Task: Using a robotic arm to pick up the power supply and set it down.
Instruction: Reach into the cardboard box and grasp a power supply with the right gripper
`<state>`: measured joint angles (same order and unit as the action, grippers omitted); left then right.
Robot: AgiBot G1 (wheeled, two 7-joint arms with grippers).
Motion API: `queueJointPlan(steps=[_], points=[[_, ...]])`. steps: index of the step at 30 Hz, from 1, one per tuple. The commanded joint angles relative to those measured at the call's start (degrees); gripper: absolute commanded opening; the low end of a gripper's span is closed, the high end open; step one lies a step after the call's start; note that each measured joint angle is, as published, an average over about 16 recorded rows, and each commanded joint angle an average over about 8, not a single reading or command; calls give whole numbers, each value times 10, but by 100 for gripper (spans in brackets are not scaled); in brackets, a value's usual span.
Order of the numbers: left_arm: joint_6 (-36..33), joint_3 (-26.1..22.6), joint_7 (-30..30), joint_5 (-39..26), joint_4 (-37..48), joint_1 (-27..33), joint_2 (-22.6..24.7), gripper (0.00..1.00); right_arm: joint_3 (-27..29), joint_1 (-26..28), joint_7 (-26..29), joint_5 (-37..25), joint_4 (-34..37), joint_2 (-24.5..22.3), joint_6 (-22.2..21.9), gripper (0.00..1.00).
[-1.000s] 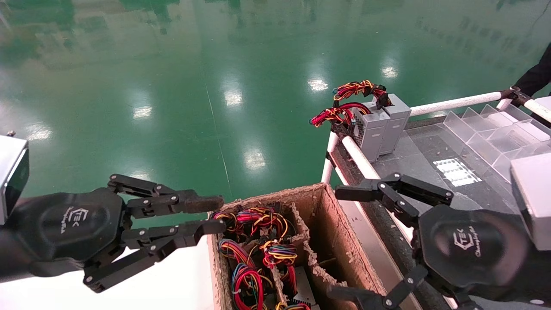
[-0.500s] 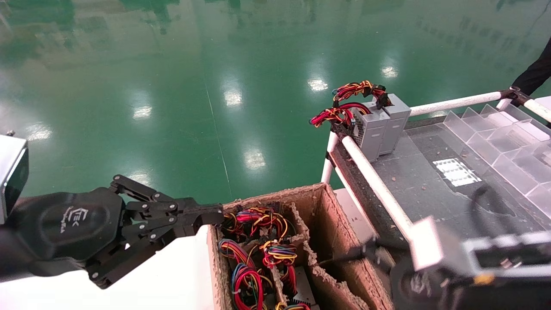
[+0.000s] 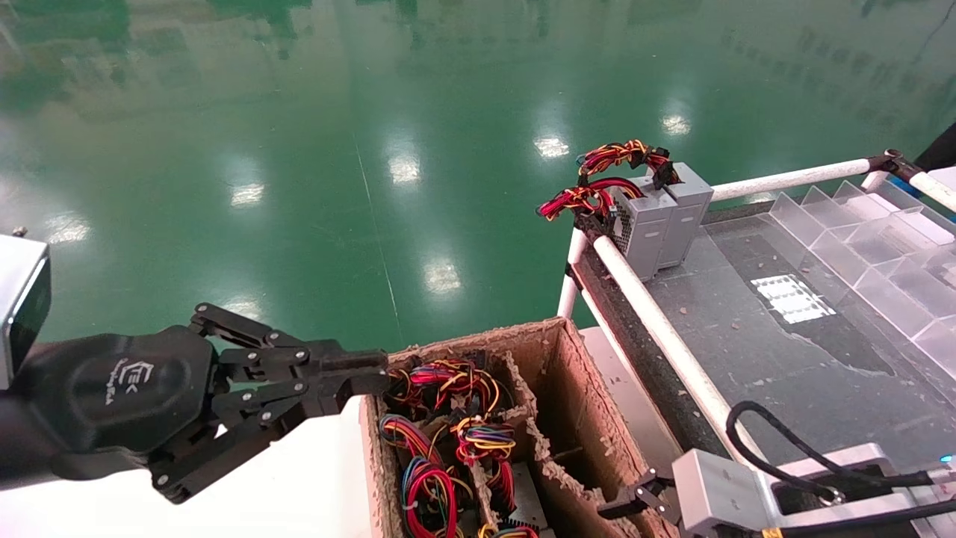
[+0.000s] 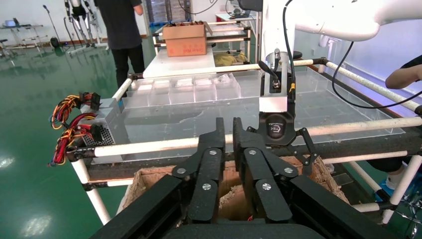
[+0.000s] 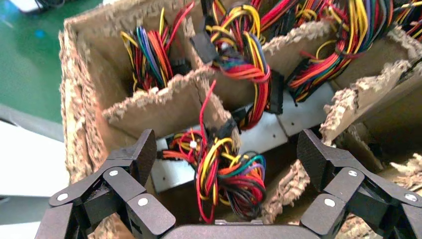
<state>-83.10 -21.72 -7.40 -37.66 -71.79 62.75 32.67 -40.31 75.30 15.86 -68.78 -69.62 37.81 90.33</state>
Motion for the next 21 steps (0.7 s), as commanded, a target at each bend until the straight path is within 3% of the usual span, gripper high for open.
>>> queueJointPlan(steps=[1, 2, 3, 21], points=[[0, 0, 0, 0, 0, 0, 0, 100, -12, 5, -8, -5, 5, 0, 0, 18], [0, 0, 0, 0, 0, 0, 0, 100, -17, 7, -11, -6, 7, 0, -1, 5], [0, 0, 0, 0, 0, 0, 0, 100, -22, 9, -14, -6, 9, 1, -1, 0], [0, 0, 0, 0, 0, 0, 0, 100, -81, 32, -42, 17, 29, -16, -4, 0]])
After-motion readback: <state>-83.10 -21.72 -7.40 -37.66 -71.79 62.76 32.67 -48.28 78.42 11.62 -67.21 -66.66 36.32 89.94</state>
